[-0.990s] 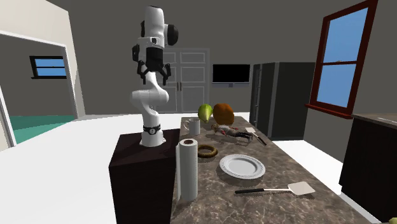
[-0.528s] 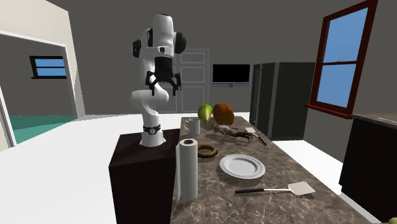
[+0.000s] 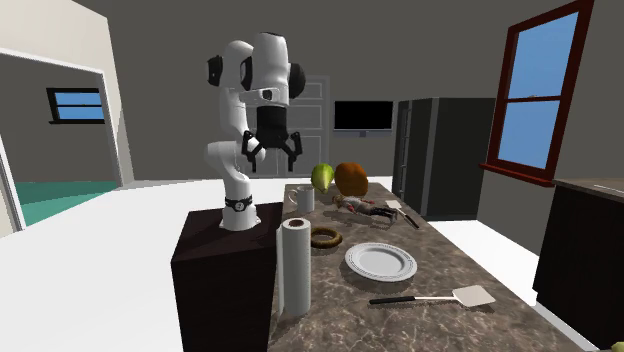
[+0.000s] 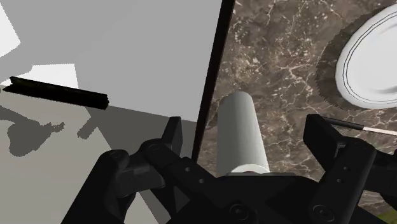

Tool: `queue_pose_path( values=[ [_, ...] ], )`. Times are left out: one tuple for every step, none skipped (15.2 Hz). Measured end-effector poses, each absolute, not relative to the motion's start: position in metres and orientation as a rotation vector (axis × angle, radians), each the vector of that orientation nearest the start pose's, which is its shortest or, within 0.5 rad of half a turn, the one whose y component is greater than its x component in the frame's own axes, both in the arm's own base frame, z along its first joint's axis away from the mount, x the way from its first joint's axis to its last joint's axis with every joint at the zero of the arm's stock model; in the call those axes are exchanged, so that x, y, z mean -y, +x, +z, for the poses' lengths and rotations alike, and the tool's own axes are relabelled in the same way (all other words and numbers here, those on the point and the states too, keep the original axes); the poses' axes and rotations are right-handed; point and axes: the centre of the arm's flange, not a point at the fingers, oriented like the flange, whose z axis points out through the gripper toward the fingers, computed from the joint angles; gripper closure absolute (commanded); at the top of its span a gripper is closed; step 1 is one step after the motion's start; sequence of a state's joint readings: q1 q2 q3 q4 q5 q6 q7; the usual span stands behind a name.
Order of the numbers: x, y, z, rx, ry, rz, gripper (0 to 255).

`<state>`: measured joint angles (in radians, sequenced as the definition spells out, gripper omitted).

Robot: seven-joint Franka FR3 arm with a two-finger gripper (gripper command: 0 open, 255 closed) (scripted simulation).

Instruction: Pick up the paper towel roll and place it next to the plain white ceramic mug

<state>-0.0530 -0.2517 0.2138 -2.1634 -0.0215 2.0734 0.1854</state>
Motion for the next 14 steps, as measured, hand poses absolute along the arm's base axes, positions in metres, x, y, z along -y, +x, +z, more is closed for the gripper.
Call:
queue_pose_path(
  values=[
    [-0.088, 0.496, 0.509, -0.052, -3.172, -0.269, 0],
    [-0.092, 0.506, 0.504, -0.074, -3.169, -0.275, 0],
    [-0.094, 0.522, 0.501, -0.097, -3.166, -0.281, 0],
    [-0.095, 0.534, 0.493, -0.12, -3.162, -0.285, 0],
    [-0.099, 0.545, 0.485, -0.143, -3.158, -0.289, 0],
    [-0.099, 0.557, 0.478, -0.165, -3.154, -0.295, 0],
    [-0.101, 0.568, 0.473, -0.188, -3.15, -0.3, 0],
    [-0.103, 0.58, 0.47, -0.211, -3.146, -0.305, 0],
    [-0.104, 0.59, 0.464, -0.234, -3.141, -0.31, 0],
    [-0.108, 0.599, 0.459, -0.252, -3.137, -0.314, 0],
    [-0.108, 0.605, 0.455, -0.262, -3.135, -0.316, 0],
    [-0.108, 0.608, 0.449, -0.267, -3.134, -0.317, 0],
    [-0.109, 0.61, 0.444, -0.27, -3.134, -0.317, 0],
    [-0.108, 0.611, 0.439, -0.271, -3.133, -0.318, 0]
  ],
)
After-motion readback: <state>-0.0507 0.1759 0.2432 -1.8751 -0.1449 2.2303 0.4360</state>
